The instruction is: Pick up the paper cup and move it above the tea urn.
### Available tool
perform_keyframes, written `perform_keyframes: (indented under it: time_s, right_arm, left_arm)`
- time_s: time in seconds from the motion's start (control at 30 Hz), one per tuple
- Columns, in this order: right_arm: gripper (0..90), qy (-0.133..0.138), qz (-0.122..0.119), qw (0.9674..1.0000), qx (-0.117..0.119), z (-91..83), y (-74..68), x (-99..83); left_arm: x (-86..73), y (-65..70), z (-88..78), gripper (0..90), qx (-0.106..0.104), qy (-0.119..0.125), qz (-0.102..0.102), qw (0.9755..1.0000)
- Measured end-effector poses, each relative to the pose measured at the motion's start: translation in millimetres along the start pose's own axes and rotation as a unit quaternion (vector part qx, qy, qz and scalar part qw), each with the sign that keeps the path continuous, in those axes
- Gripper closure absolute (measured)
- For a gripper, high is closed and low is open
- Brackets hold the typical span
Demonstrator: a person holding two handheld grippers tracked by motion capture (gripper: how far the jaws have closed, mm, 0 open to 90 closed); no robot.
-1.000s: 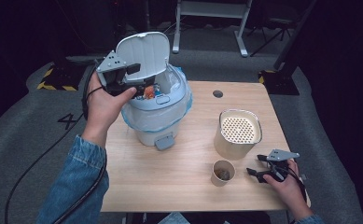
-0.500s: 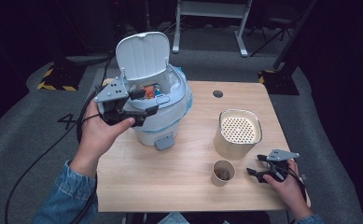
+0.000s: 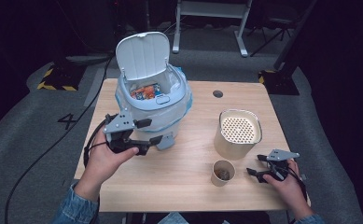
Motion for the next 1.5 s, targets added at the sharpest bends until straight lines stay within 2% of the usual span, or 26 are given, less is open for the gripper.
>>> perform_keyframes:
  time_s: [0.07,0.1,0.13,0.37,0.6,0.63,0.67,0.77,0.8,0.83,0.87,0.9,0.93,1.0,1.03,1.07,1.1,1.17,1.2,1.27,1.33,1.43,1.5]
  right_arm:
    - [20.0,0.0,0.0,1.0,0.0,0.0,0.0,0.0]
    - [20.0,0.0,0.0,1.0,0.0,0.0,0.0,0.0]
    - [20.0,0.0,0.0,1.0,0.0,0.0,0.0,0.0]
    - [19.8,-0.001,0.002,1.0,-0.003,-0.2,0.1,-0.2]
    - [21.0,-0.004,0.002,1.0,-0.006,-0.5,0.0,-0.1]
    - [25.6,-0.006,-0.003,1.0,-0.002,-1.3,-1.8,0.4]
    - [25.6,-0.006,-0.003,1.0,-0.002,-1.3,-1.8,0.4]
    - [27.6,-0.013,-0.018,0.9998,-0.002,-3.5,-6.2,0.7]
    - [27.6,-0.013,-0.018,0.9998,-0.002,-3.5,-6.2,0.7]
    - [28.6,-0.016,-0.021,0.9996,0.003,-5.1,-10.3,0.4]
    - [28.6,-0.016,-0.021,0.9996,0.003,-5.1,-10.3,0.4]
    - [29.5,-0.02,-0.024,0.9995,0.011,-7.3,-14.5,0.4]
    - [29.5,-0.02,-0.024,0.9995,0.011,-7.3,-14.5,0.4]
    - [29.8,-0.021,-0.026,0.9993,0.019,-10.5,-19.0,1.2]
    - [29.8,-0.025,-0.024,0.999,0.027,-12.1,-23.4,1.1]
    - [29.8,-0.025,-0.024,0.999,0.027,-12.1,-23.4,1.1]
    - [29.8,-0.022,-0.031,0.9988,0.031,-13.4,-27.4,2.1]
    - [29.8,-0.021,-0.036,0.9985,0.036,-14.5,-31.4,3.1]
    - [29.8,-0.021,-0.036,0.9985,0.036,-14.5,-31.4,3.1]
    - [29.8,-0.016,-0.042,0.9982,0.04,-16.4,-36.6,5.4]
    - [29.8,-0.008,-0.047,0.9977,0.049,-18.5,-43.7,9.2]
    - [29.7,-0.006,-0.055,0.997,0.055,-19.6,-51.2,11.9]
    - [29.5,-0.007,-0.06,0.9966,0.057,-20.0,-54.4,12.8]
  left_arm:
    - [-4.3,0.9,2.8,33.5,-0.002,-0.003,-0.001,1.0]
    - [-14.9,2.7,10.1,33.4,-0.006,-0.009,-0.004,0.9999]
    - [-14.9,2.7,10.1,33.4,-0.006,-0.009,-0.004,0.9999]
    - [-52.5,3.0,34.5,33.4,-0.011,-0.038,-0.02,0.999]
    - [-73.0,2.9,49.5,33.4,-0.018,-0.057,-0.034,0.9976]
    - [-80.6,3.5,55.4,33.4,-0.023,-0.066,-0.039,0.9968]
    - [-80.6,3.5,55.4,33.4,-0.023,-0.066,-0.039,0.9968]
    - [-99.5,1.5,70.3,33.4,-0.03,-0.084,-0.049,0.9948]
    - [-99.5,1.5,70.3,33.3,-0.03,-0.084,-0.049,0.9948]
    - [-110.1,1.2,77.8,33.4,-0.033,-0.095,-0.06,0.9931]
    - [-110.1,1.2,77.8,33.3,-0.033,-0.095,-0.06,0.9931]
    - [-120.6,0.3,83.9,33.3,-0.034,-0.11,-0.065,0.9912]
    - [-120.6,0.3,83.9,33.2,-0.034,-0.11,-0.065,0.9912]
    - [-130.8,-1.1,90.2,32.9,-0.029,-0.125,-0.069,0.9893]
    - [-138.5,-1.5,94.7,32.7,-0.033,-0.137,-0.071,0.9874]
    - [-138.5,-1.5,94.7,32.7,-0.033,-0.137,-0.071,0.9874]
    - [-145.7,-2.7,98.9,32.5,-0.034,-0.15,-0.076,0.9853]
    - [-151.7,-4.4,102.1,32.2,-0.025,-0.164,-0.071,0.9835]
    - [-151.7,-4.4,102.1,32.0,-0.025,-0.164,-0.071,0.9835]
    - [-156.3,-4.9,104.4,31.6,-0.019,-0.18,-0.061,0.9815]
    - [-159.0,-4.1,107.2,30.4,-0.013,-0.189,-0.06,0.98]
    - [-159.0,-4.1,108.0,29.3,-0.006,-0.191,-0.057,0.9799]
    - [-159.2,-5.5,109.3,27.7,0.001,-0.189,-0.049,0.9807]
Point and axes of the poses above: each handheld gripper's, and its own axes: z roughly forward along the jaws, x roughly out of its top, y roughly to its right, the point moved 10 cm from there along z, roughly forward along the jaws, and after that the axes turned 12 degrees about -y, right-handed, at the moved point
